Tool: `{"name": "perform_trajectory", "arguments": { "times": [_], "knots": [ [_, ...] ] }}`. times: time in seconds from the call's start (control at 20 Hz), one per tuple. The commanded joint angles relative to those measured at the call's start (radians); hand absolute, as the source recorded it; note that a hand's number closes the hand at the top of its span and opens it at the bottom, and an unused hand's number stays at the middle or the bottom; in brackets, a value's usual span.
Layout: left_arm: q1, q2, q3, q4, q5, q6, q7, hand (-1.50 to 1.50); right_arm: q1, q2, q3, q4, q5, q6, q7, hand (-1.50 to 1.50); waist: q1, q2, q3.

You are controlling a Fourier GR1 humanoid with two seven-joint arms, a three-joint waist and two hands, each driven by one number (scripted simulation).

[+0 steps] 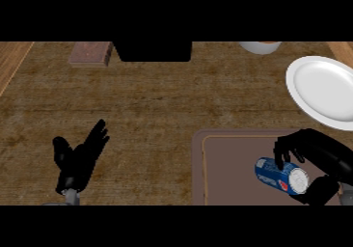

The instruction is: Pick the can from the tray and place it in the plate

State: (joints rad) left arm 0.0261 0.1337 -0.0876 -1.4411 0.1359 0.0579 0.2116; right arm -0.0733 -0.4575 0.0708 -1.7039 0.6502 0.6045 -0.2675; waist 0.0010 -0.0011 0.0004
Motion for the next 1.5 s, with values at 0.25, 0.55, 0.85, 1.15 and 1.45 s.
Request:
{"name": "perform_trajectory", "arguments": {
  "times": [0.25,0.55,0.85,1.15,1.45],
  "knots": [
    [-0.011,-0.007,-0.018,0.004,-0.011,-0.005,-0.004,0.00,-0.156,0.260,-0.226,0.056,0.243,-0.479,0.547,1.50,0.024,0.013,-0.005],
    [-0.031,-0.018,-0.042,0.006,-0.017,-0.014,0.005,0.00,-0.322,0.406,-0.251,0.086,0.515,-0.793,0.859,1.50,0.077,0.022,-0.004],
    [-0.055,-0.029,-0.044,0.019,-0.025,-0.003,0.020,0.00,-0.484,0.455,-0.263,0.255,0.722,-1.095,1.147,1.50,0.078,0.020,-0.001],
    [-0.025,-0.045,-0.051,0.018,-0.037,0.011,0.002,0.00,-0.545,0.457,-0.348,0.527,0.754,-1.477,1.120,1.50,0.042,0.015,0.001],
    [-0.061,-0.055,-0.033,0.052,-0.042,0.026,0.010,0.00,-0.627,0.319,-0.472,0.788,0.774,-1.600,1.058,1.50,0.027,0.014,0.001]
  ]
}}
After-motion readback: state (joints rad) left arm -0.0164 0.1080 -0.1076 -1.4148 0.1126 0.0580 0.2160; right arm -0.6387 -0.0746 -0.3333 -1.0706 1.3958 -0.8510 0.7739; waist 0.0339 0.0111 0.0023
